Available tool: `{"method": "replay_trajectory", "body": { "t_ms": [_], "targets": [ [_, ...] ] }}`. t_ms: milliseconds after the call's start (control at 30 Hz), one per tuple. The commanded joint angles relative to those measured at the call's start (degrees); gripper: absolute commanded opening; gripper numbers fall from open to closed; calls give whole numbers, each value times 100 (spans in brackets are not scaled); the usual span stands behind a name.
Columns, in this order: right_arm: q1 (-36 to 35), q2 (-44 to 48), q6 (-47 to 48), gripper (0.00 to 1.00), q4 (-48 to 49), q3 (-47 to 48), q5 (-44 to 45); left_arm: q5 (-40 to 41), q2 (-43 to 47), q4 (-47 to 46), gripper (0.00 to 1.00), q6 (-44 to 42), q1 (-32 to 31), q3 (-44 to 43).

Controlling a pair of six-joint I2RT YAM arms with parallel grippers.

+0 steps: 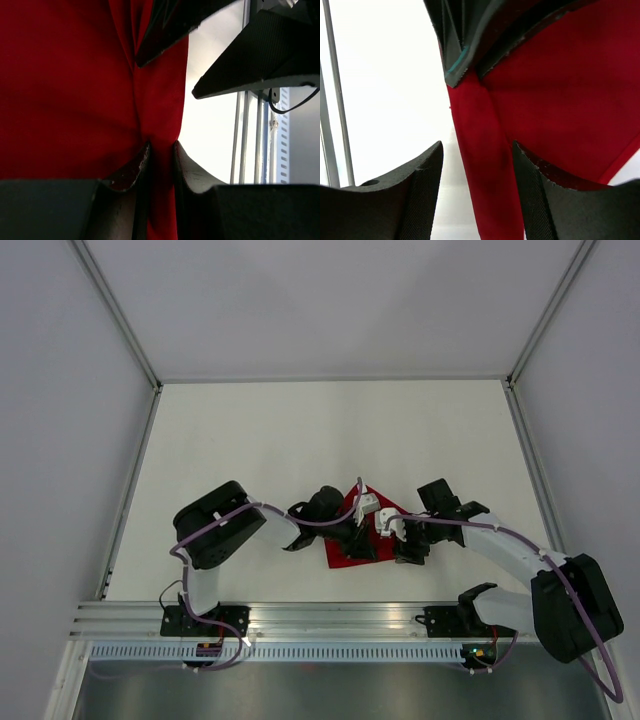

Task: Fold the napkin, place the utensils inside, and roll it up
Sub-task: Roll the napkin at the center of the board.

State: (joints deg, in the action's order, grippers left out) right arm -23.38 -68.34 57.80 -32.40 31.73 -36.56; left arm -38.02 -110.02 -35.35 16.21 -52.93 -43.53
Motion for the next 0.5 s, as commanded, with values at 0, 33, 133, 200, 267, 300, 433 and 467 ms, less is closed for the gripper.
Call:
{"method": "replay_trajectory", "body": {
  "t_ms": [0,33,133,200,267,300,433,467],
  "targets": [
    [-114,197,135,63,436,-201,-115,-21,-415,1180,2,190,19,-24],
    [-167,233,83,63,602,-263,-71,-30,-459,1223,2,199,19,-76],
    [-422,391,-111,63,901,-448,131,-109,-520,1303,2,260,37,-173],
    [-614,426,-172,63,964,-492,166,-127,-564,1347,2,286,45,-226],
    [-694,365,-225,61,999,-527,193,-135,-600,1391,2,330,63,-288],
    [-773,321,-234,57,1008,-536,219,-144,-600,1408,2,339,72,-297],
    [-800,102,-269,43,1131,-597,298,-127,-574,1505,2,418,107,-384],
    [-800,84,-278,34,1148,-606,307,-118,-565,1505,3,444,133,-402]
  ]
}}
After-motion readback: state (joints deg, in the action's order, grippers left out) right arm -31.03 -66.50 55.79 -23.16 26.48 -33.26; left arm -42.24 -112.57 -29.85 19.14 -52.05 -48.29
